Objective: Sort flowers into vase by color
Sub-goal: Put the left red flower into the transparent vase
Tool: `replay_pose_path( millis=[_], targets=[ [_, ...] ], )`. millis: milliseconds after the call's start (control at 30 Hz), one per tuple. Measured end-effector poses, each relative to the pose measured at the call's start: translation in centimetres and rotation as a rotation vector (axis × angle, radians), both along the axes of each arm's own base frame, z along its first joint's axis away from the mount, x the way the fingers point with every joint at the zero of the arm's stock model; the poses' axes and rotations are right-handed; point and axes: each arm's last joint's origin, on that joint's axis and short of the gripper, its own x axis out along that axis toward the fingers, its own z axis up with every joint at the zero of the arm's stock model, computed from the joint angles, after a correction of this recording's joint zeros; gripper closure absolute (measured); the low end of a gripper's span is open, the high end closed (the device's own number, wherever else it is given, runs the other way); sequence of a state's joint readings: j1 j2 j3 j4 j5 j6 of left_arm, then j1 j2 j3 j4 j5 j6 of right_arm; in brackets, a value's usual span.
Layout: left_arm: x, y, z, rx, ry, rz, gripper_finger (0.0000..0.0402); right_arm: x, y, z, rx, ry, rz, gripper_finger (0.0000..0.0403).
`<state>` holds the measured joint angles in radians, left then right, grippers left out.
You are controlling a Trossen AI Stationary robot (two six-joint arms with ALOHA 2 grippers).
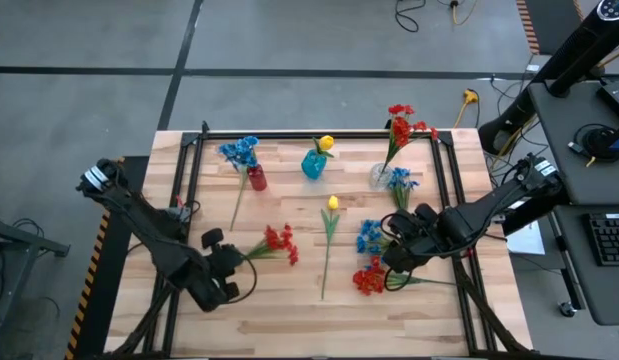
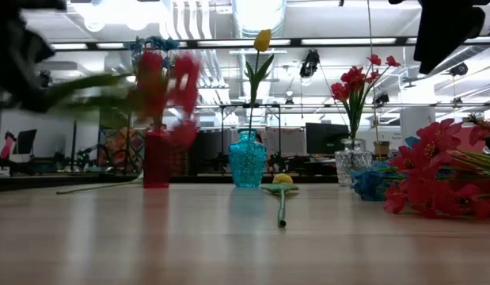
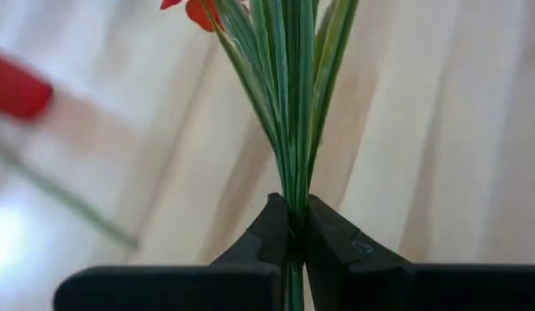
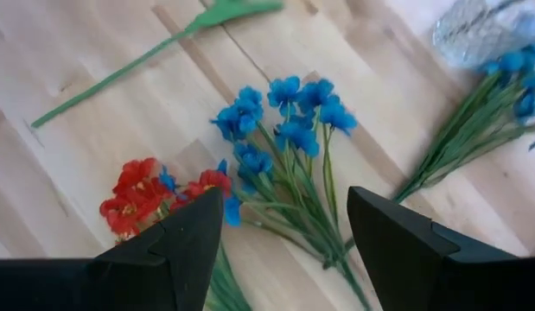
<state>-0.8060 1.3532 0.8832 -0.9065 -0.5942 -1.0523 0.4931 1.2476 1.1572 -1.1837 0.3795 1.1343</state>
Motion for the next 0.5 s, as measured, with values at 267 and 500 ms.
replay_pose_path(
  millis=[267,500],
  targets=[
    [1.4,-1.0,4.3,0.12,-0.399,-0.213,0.0398,1.9,0.6,-0.9,-0.147,-0.198,0.183,0.0163],
    [3.1,-2.1,5.5,0.278,-0.615,-0.362,0.0398,4.2,1.5,-4.1,-0.308,-0.532,0.385,0.0163]
  ],
)
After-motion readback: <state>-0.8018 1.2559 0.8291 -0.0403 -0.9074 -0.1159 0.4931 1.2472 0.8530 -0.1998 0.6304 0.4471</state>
